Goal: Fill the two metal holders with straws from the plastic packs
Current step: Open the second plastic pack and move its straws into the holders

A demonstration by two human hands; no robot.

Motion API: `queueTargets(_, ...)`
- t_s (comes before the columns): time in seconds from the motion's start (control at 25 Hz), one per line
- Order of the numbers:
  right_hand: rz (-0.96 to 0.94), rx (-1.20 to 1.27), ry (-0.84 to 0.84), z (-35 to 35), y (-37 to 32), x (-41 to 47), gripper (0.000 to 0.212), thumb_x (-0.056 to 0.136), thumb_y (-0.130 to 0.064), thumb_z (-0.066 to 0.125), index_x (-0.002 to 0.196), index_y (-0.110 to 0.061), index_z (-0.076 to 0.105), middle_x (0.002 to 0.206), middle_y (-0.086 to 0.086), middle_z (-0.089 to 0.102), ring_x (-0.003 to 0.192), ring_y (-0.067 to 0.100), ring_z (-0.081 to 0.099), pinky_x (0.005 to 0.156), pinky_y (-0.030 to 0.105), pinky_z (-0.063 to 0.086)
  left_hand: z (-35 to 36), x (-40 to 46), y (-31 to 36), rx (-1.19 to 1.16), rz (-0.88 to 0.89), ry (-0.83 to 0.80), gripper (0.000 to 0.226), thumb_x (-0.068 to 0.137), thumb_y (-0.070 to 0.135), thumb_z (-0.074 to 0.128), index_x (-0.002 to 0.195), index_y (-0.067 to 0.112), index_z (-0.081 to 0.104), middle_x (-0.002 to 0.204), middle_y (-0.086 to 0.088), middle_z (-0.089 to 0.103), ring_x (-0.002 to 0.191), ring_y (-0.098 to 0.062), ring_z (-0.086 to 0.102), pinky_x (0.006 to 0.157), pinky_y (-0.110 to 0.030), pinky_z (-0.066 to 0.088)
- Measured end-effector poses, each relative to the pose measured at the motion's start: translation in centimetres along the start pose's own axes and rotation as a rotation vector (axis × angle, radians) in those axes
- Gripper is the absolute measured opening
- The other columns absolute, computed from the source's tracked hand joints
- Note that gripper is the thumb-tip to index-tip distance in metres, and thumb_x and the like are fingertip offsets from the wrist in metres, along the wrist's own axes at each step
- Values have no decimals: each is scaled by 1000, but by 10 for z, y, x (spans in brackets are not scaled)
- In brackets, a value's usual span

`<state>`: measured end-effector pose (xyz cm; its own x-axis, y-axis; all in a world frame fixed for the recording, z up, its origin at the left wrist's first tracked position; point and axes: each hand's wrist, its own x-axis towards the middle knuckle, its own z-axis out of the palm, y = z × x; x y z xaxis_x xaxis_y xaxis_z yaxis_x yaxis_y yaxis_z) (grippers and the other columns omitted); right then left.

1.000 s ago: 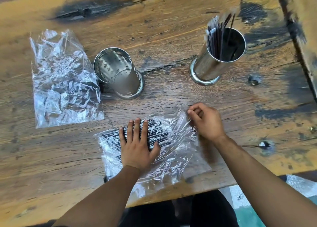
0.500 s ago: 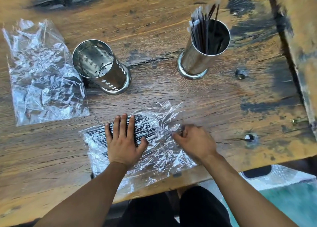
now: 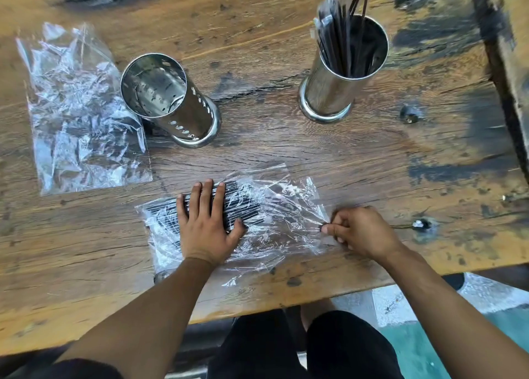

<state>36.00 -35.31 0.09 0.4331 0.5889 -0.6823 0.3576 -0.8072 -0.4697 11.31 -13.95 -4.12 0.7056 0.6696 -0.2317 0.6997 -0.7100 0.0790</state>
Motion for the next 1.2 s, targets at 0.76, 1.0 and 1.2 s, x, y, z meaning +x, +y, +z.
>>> queueTargets(0.76, 29, -178, 132, -22, -15, -14, 39, 94, -38, 65, 60, -21, 57, 54, -5, 60, 53, 4, 58, 52, 19, 38, -1, -1, -1, -3, 3, -41, 84, 88, 62, 38, 159, 20, 26, 166, -10, 29, 155, -33, 20, 125, -60, 6)
queueTargets(1.0, -171, 274, 224, 20, -60, 15, 42, 102, -3, 49, 141, -16, 58, 127, -3, 67, 111, 10, 64, 107, 28, 49, -1, -1, -1, -25, 3, -23, 83, 88, 61, 39, 159, 19, 28, 165, -10, 30, 155, -32, 22, 125, -60, 7)
queueTargets(1.2, -32, 658, 80, 22, -80, 51, 38, 100, 10, 44, 107, -13, 73, 98, 5, 74, 89, 16, 65, 80, 28, 55, -2, -1, -1, -28, 17, -4, 81, 89, 61, 38, 158, 20, 31, 164, -9, 33, 154, -32, 26, 124, -60, 10)
